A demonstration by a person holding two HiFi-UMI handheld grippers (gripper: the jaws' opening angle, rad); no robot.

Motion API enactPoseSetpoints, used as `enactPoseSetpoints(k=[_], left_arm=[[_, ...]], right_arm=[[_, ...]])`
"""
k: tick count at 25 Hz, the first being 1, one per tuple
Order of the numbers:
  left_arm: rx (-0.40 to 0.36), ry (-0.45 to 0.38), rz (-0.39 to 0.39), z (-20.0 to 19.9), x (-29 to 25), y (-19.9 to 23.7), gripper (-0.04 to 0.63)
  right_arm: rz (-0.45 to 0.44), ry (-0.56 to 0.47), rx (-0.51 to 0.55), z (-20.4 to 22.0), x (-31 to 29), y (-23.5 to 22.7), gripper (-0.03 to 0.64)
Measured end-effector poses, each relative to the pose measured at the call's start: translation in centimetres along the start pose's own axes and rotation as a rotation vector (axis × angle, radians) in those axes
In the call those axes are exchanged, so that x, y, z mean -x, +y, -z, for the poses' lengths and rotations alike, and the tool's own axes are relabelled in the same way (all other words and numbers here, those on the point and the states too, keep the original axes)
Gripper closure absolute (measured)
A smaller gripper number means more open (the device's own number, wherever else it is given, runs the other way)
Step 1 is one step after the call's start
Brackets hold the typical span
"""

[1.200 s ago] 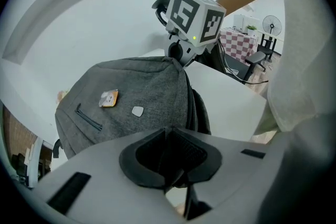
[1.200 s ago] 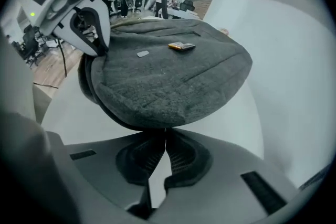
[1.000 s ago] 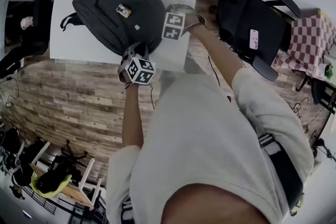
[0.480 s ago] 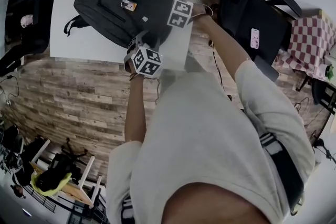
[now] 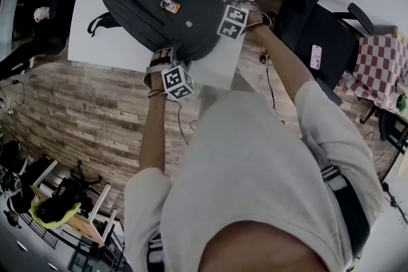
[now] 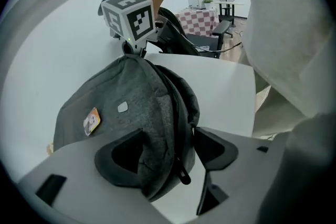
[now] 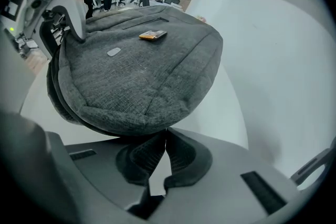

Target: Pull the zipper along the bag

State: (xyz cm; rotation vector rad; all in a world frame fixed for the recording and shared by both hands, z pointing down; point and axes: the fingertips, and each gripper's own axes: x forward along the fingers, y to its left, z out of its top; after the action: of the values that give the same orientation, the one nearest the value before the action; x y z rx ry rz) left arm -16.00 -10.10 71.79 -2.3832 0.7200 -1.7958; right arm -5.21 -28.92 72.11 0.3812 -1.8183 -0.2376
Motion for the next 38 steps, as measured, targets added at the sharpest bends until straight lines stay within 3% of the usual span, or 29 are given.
enactPoseSetpoints(k=[6,13,21,34,38], left_arm=[[0.087,0.011,0.044,0.2,-0.7,0.0,0.276],[0.131,0.018,0.061,0.2,-0.8,-0.1,0.281],[0.151,0.017,0.063,0.1,-1.0,0.1,0.282],[0.137,0.031,0.082,-0.5,-0.8,-0.6,0.284],[0.129,0.026,0.071,-0.4,-0.8,-0.7,0.284]], right_arm=[[0.024,0.012,-0.010,0.3,0.5,0.4,0.600],[-0.013,0.027,-0.110,1.0,2.7,2.9,0.600],[-0.092,0.020,-0.176,0.2,5.2,10.2,0.597],[-0.205,0.056,-0.221,-1.9,7.5,15.2,0.588],[-0.262,0.047,-0.284,-3.2,7.9,16.7,0.584]])
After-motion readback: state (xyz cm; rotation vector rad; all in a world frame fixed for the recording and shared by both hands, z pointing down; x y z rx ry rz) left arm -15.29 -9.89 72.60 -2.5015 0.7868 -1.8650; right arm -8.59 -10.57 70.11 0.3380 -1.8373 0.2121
